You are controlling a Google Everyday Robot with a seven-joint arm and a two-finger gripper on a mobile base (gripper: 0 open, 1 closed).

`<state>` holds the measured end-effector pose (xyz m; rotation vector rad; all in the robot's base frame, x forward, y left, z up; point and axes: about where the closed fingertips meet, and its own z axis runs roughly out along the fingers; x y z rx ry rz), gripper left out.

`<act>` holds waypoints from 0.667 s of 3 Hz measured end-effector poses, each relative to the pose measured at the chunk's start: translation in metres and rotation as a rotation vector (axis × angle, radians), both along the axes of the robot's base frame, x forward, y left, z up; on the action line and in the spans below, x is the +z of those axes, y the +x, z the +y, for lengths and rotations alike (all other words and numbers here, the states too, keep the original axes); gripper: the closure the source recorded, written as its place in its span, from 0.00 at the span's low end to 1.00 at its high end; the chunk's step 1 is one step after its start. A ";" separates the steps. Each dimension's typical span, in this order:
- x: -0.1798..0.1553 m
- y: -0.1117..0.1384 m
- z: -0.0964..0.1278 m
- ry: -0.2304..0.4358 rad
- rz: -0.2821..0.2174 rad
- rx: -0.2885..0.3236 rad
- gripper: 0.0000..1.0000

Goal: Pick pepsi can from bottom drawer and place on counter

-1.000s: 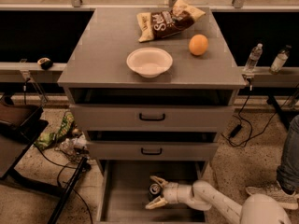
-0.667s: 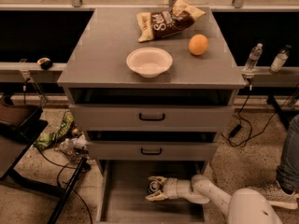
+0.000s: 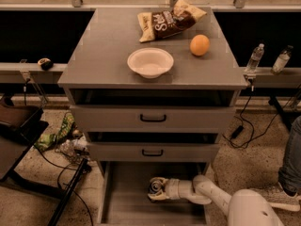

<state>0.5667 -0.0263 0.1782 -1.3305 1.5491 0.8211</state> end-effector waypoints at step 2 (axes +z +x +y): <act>0.075 -0.003 -0.045 -0.081 -0.055 -0.103 1.00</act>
Offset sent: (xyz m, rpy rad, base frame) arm -0.1307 -0.0476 0.2401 -0.1022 -0.0268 0.0062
